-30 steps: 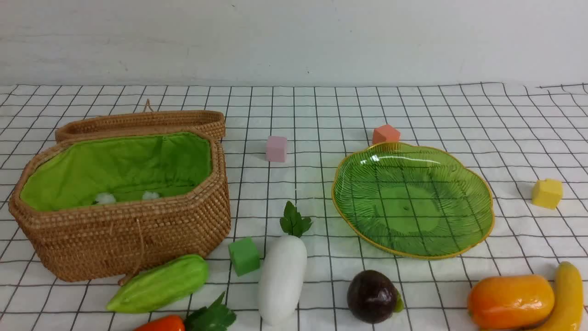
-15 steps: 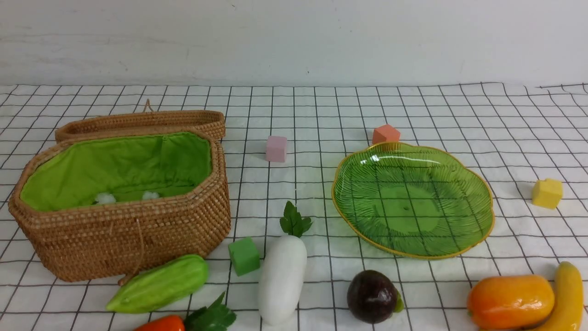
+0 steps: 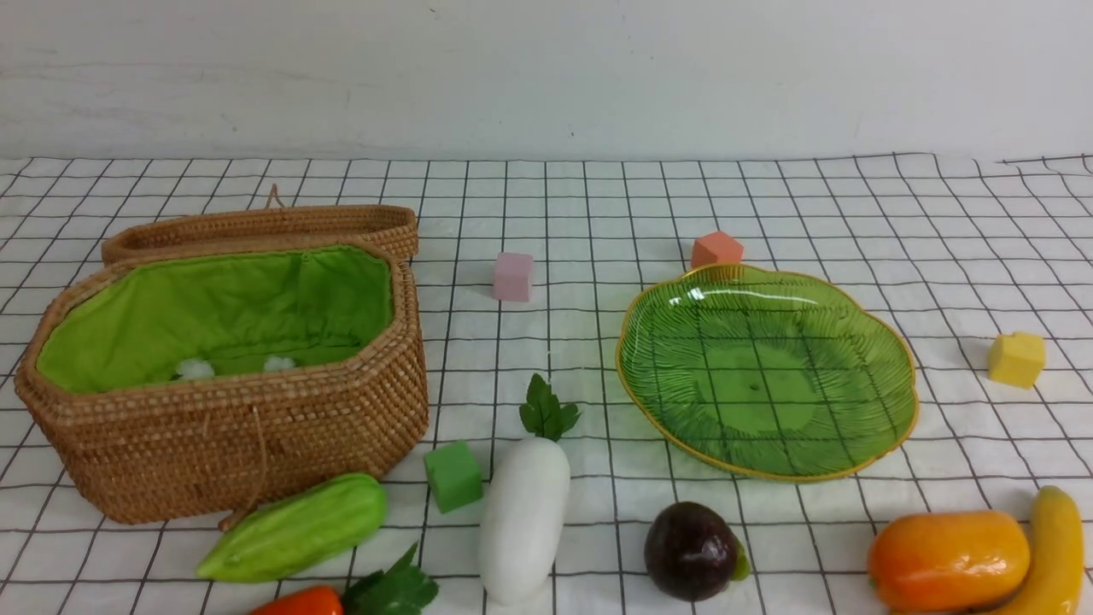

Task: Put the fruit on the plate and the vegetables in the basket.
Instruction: Use the left arm to grab a carrot and put it into the left basket

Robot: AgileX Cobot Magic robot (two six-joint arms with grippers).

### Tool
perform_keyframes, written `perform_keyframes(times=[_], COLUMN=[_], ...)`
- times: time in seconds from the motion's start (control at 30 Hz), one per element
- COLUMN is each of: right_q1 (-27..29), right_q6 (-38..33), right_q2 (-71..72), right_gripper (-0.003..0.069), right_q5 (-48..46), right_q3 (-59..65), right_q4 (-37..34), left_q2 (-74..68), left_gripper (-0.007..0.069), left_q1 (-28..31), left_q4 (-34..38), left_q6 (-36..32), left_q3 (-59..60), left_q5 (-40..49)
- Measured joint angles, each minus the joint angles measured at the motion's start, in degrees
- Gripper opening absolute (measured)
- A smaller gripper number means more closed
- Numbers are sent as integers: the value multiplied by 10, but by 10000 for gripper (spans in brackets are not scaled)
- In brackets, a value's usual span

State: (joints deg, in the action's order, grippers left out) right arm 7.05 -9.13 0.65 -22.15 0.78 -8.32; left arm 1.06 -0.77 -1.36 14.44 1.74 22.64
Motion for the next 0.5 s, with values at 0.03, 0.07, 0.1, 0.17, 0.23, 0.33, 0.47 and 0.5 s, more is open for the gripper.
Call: perform_keyframes(times=[0.03,0.07,0.1,0.17,0.23,0.33,0.47,0.5], right_q1=[0,0,0,0,0,0,0,0], right_q6=[0,0,0,0,0,0,0,0], right_q2=[0,0,0,0,0,0,0,0], right_gripper=[244,244,244,244,244,244,244,244], right_q5=[0,0,0,0,0,0,0,0], right_q3=[0,0,0,0,0,0,0,0], right_q4=[0,0,0,0,0,0,0,0], left_q2=[0,0,0,0,0,0,0,0], left_gripper=[239,239,239,239,239,239,239,239], left_q1=[0,0,0,0,0,0,0,0], left_q4=[0,0,0,0,0,0,-4,-4], left_q6=[0,0,0,0,0,0,1,5], left_q3=[0,0,0,0,0,0,0,0], left_q5=[0,0,0,0,0,0,-6,-14])
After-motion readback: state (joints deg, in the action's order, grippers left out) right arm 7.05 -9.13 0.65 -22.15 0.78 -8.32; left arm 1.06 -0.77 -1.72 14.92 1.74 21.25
